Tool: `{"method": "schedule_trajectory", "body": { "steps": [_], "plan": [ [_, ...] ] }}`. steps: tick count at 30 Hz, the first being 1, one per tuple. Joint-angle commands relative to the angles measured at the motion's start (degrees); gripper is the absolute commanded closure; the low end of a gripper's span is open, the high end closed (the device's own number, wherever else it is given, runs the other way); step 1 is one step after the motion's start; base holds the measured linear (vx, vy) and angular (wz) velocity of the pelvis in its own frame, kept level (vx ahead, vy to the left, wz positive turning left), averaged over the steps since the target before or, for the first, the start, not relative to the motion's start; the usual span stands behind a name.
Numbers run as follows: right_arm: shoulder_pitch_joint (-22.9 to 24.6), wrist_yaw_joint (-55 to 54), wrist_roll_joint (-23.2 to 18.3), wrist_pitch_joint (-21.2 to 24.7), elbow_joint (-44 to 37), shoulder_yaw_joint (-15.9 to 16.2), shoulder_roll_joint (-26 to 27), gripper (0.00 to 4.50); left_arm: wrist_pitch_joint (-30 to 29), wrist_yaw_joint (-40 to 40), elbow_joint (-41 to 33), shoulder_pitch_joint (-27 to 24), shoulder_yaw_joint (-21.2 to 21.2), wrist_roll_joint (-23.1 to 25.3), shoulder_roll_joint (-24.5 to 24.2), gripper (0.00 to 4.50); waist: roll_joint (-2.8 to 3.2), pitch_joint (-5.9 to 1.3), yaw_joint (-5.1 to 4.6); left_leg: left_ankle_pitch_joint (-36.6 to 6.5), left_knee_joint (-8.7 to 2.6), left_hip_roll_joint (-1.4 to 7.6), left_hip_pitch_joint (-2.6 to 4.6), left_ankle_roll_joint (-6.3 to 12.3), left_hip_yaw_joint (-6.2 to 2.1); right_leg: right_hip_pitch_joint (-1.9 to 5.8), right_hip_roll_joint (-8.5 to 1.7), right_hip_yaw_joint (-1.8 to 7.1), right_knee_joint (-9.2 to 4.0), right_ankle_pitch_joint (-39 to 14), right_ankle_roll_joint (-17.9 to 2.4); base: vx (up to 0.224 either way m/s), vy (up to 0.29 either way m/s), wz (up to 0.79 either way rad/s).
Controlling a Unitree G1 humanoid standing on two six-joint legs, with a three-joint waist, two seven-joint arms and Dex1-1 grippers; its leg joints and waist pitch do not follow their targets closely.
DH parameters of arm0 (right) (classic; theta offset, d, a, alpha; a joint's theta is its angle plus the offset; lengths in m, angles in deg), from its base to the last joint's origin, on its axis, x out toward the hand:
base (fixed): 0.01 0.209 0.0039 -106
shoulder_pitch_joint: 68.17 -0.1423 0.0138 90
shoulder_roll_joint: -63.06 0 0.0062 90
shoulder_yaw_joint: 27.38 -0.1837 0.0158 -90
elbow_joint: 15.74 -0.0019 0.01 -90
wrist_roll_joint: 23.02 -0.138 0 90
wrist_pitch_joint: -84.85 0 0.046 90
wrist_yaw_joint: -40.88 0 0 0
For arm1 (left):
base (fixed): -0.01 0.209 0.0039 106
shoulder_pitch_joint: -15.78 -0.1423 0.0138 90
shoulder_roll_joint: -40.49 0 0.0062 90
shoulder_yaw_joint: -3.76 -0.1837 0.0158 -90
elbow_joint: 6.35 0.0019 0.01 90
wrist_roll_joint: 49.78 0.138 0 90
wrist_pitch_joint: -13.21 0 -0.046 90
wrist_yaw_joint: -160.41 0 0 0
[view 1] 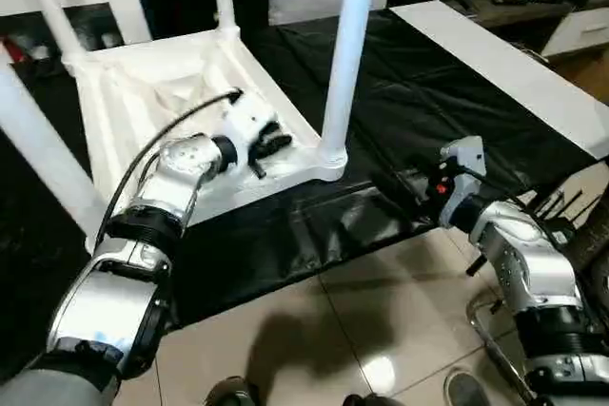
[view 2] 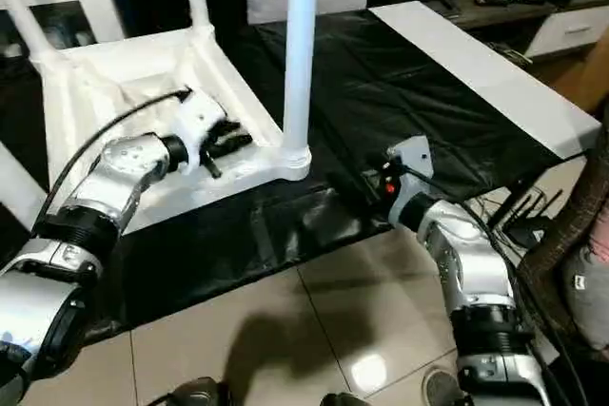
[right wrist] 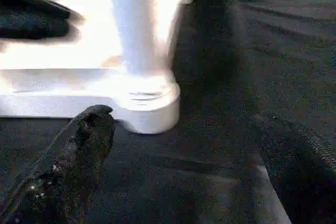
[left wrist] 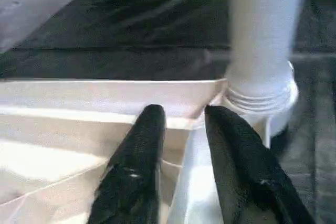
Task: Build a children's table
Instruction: Rotate leg to tighten
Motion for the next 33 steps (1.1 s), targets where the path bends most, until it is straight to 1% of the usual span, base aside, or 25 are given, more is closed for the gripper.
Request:
{"method": "schedule_trajectory", "body": {
  "steps": [1,5,7,9,10,11,12,13,14,15,16,17,18,19,20,21,22,23,24,25,26,27,29,30,33],
  "plan": [
    [0.8,-4.1,1.2,2.6,-2.5,-2.1,-0.2,0.00,-3.0,3.0,-3.1,-0.8,2.9,-2.6,0.6,2.94,-0.49,-3.92,-0.30,-15.1,-4.49,3.21,1.51,1.02,-1.71,2.77,-4.23,3.13,-4.90,-18.8,-10.7,0.000,0.000,0.00],
    [4.1,-10.2,5.8,3.2,-9.9,-0.8,0.4,0.00,-10.1,8.3,-19.9,-10.4,6.8,-6.2,3.6,2.94,-0.55,-3.66,-0.85,-14.4,-4.52,3.09,1.17,1.65,-1.57,2.67,-4.03,3.26,-4.92,-18.4,-9.6,0.000,0.000,0.00],
    [5.5,-12.8,7.3,3.2,-13.5,0.2,1.1,0.00,-13.5,10.1,-30.3,-17.5,6.2,-6.0,5.1,2.94,-0.72,-3.38,-1.31,-14.4,-4.67,2.94,0.94,1.97,-1.52,2.61,-3.99,3.28,-5.32,-19.8,-8.8,0.000,0.000,0.00],
    [6.2,-12.7,7.2,4.1,-15.1,0.9,1.2,0.00,-14.5,11.0,-34.0,-20.0,5.9,-5.9,5.6,2.94,-0.55,-3.20,-1.78,-16.2,-4.79,2.97,1.11,1.99,-1.66,2.51,-3.82,3.24,-5.69,-23.4,-7.2,0.000,0.000,0.00],
    [6.9,-12.7,7.6,4.7,-16.8,1.8,1.2,0.00,-14.4,12.5,-38.4,-23.0,5.7,-5.8,6.8,2.94,-1.42,-2.56,-1.32,-16.1,-5.71,1.75,-2.41,4.77,-3.81,4.78,-4.91,0.81,-4.79,-23.8,-6.8,0.000,0.000,0.00],
    [6.9,-12.7,7.6,4.7,-16.8,1.8,1.2,0.00,-14.4,12.5,-38.4,-23.0,5.7,-5.8,6.8,2.94,0.24,-2.73,-2.00,-19.9,-6.39,2.46,-1.70,5.39,-5.47,4.35,-4.02,-1.01,-5.35,-26.2,-5.4,-0.017,-0.026,0.30],
    [7.6,-13.2,7.4,5.4,-18.3,2.1,1.7,0.00,-14.9,15.4,-41.6,-25.5,6.8,-6.9,9.0,2.94,1.41,-3.41,-3.03,-20.9,-5.79,3.89,-0.57,4.88,-7.97,4.20,-3.70,-1.46,-4.35,-18.3,-8.4,0.024,-0.048,0.56],
    [8.0,-14.0,6.6,6.3,-19.4,1.9,2.4,0.00,-15.4,17.5,-44.0,-27.8,7.5,-7.9,10.8,2.94,1.82,-2.83,-3.80,-22.2,-6.91,5.08,-0.85,5.49,-9.80,4.18,-2.45,-1.85,-3.45,-14.2,-9.3,0.024,-0.048,0.56],
    [8.1,-14.2,6.4,6.5,-19.6,1.8,2.6,0.00,-15.5,17.9,-44.5,-28.2,7.6,-8.1,11.1,2.94,1.51,-1.99,-4.64,-25.5,-7.66,4.15,-2.23,6.70,-10.81,4.68,-2.60,-1.23,-2.40,-11.1,-8.9,0.013,-0.061,0.47],
    [8.7,-15.3,5.2,7.7,-20.9,1.4,3.8,0.00,-17.8,22.1,-47.0,-31.8,7.4,-6.1,13.1,2.94,0.94,-2.02,-4.39,-27.6,-6.55,1.63,-3.06,5.10,-9.97,5.19,-4.21,-1.17,-3.36,-13.3,-9.5,-0.022,-0.065,0.39],
    [8.9,-15.7,5.2,7.8,-21.3,1.3,4.2,0.00,-17.9,22.4,-48.1,-33.2,6.1,-4.5,12.9,2.94,0.13,-1.55,-4.25,-25.9,-5.82,0.12,-3.90,4.28,-9.09,5.62,-5.76,-1.29,-4.97,-18.4,-8.7,-0.022,-0.065,0.39],
    [9.0,-16.0,5.4,7.8,-21.6,1.3,4.4,0.00,-17.9,22.4,-48.7,-34.0,5.2,-3.5,12.6,2.94,-0.96,-1.47,-3.15,-17.9,-2.06,-1.54,-4.29,3.78,-7.34,6.77,-10.34,-1.31,-8.40,-34.3,-4.1,-0.014,-0.049,0.35],
    [9.2,-16.1,5.5,8.0,-22.0,1.4,4.6,0.00,-18.1,22.6,-49.8,-34.7,4.9,-3.2,12.8,2.94,-1.40,-1.37,-2.05,-8.3,4.52,-0.68,-3.73,4.63,-6.45,6.35,-17.02,0.45,-12.07,-40.0,0.0,-0.006,-0.019,0.39],
    [9.4,-16.3,5.5,8.2,-22.5,1.4,4.7,0.00,-18.8,23.0,-51.2,-35.5,4.7,-3.1,13.2,2.94,-1.32,-1.52,-2.13,-6.3,6.61,-0.29,-4.53,4.40,-6.78,6.85,-18.91,1.24,-11.84,-38.2,1.3,-0.006,-0.019,0.39],
    [9.7,-16.6,4.5,8.9,-23.0,0.6,5.3,0.00,-18.7,23.0,-52.2,-36.0,4.6,-3.1,13.4,2.94,-1.22,-1.18,-1.49,-6.9,5.29,1.70,-4.45,3.27,-7.62,6.56,-17.67,5.34,-9.96,-36.0,-2.5,0.002,0.018,0.18],
    [10.0,-17.0,3.7,9.6,-23.4,0.0,5.7,0.00,-18.9,23.1,-53.2,-36.4,4.5,-3.2,13.4,2.94,-0.51,-1.10,-0.65,-4.3,1.12,2.22,-3.29,4.58,-7.11,7.41,-12.99,2.65,-8.62,-28.4,-9.7,0.015,0.086,-0.02],
    [10.4,-17.9,2.9,10.6,-23.9,-1.2,6.4,0.00,-19.9,23.2,-54.6,-36.9,4.5,-3.6,13.4,2.94,-0.07,-1.35,-0.74,-2.3,-1.54,2.43,-1.70,5.69,-6.51,6.80,-9.21,0.84,-7.55,-23.1,-12.2,0.015,0.086,-0.02],
    [10.9,-18.4,2.8,11.2,-24.5,-1.6,6.4,0.00,-20.9,23.7,-55.9,-37.5,4.5,-3.9,13.3,2.94,1.85,-2.96,-2.36,11.0,-2.80,3.29,2.94,11.57,-7.05,3.36,-0.79,-1.73,-1.68,-8.4,-12.3,0.004,0.129,0.01],
    [11.0,-18.6,2.8,11.4,-24.7,-1.7,6.4,0.00,-21.3,23.9,-56.3,-37.6,4.5,-4.0,13.2,2.94,2.47,-2.91,-3.14,19.2,-2.26,4.82,4.00,16.26,-8.45,1.24,0.68,-0.41,-0.06,-4.8,-9.1,-0.007,0.127,0.04],
    [11.7,-17.9,2.9,11.6,-25.3,-1.3,5.8,0.00,-21.7,23.8,-57.2,-38.2,4.2,-4.0,12.9,2.94,2.08,-2.54,-3.12,17.9,-2.47,5.31,3.17,16.00,-8.15,1.23,0.35,0.50,-0.48,-4.6,-8.1,-0.007,0.127,0.04],
    [12.2,-17.3,2.8,11.8,-25.7,-1.0,5.3,0.00,-21.9,23.7,-57.9,-38.7,4.1,-3.9,12.7,2.94,1.61,-2.01,-3.15,9.7,-3.17,4.88,1.97,12.34,-7.14,1.73,-0.22,1.88,-1.27,-4.6,-7.9,-0.019,0.104,0.07],
    [12.7,-16.9,2.8,11.8,-26.0,-0.8,4.9,0.00,-22.1,23.8,-58.5,-39.1,3.9,-3.8,12.6,2.94,0.99,-1.67,-3.33,-0.7,-3.40,3.11,1.37,8.87,-6.13,2.65,-1.84,2.91,-2.86,-6.6,-9.3,-0.032,0.069,-0.01],
    [13.8,-16.2,1.9,11.5,-27.5,-1.3,4.5,0.00,-21.3,23.9,-59.6,-41.0,3.9,-3.3,12.5,2.94,0.48,-1.35,-3.25,-12.5,-4.31,2.14,0.47,3.84,-5.46,3.59,-3.26,3.71,-4.18,-14.4,-9.2,-0.016,0.034,-0.01],
    [14.4,-16.1,1.7,11.1,-28.3,-1.5,4.4,0.00,-20.7,23.9,-60.0,-41.8,3.9,-2.9,12.4,2.94,0.24,-1.11,-3.49,-17.6,-4.84,2.05,0.40,1.22,-5.37,3.57,-3.50,3.98,-4.81,-19.8,-7.5,0.000,0.000,0.00],
    [15.3,-16.8,1.8,11.6,-29.5,-1.4,5.0,0.00,-19.2,23.9,-60.9,-42.4,3.6,-2.4,11.9,2.94,-0.26,-0.44,-4.65,-25.6,-5.37,1.63,0.75,-1.77,-5.23,2.68,-3.59,4.44,-6.06,-29.8,-4.2,0.000,0.000,0.00]
  ]
}}
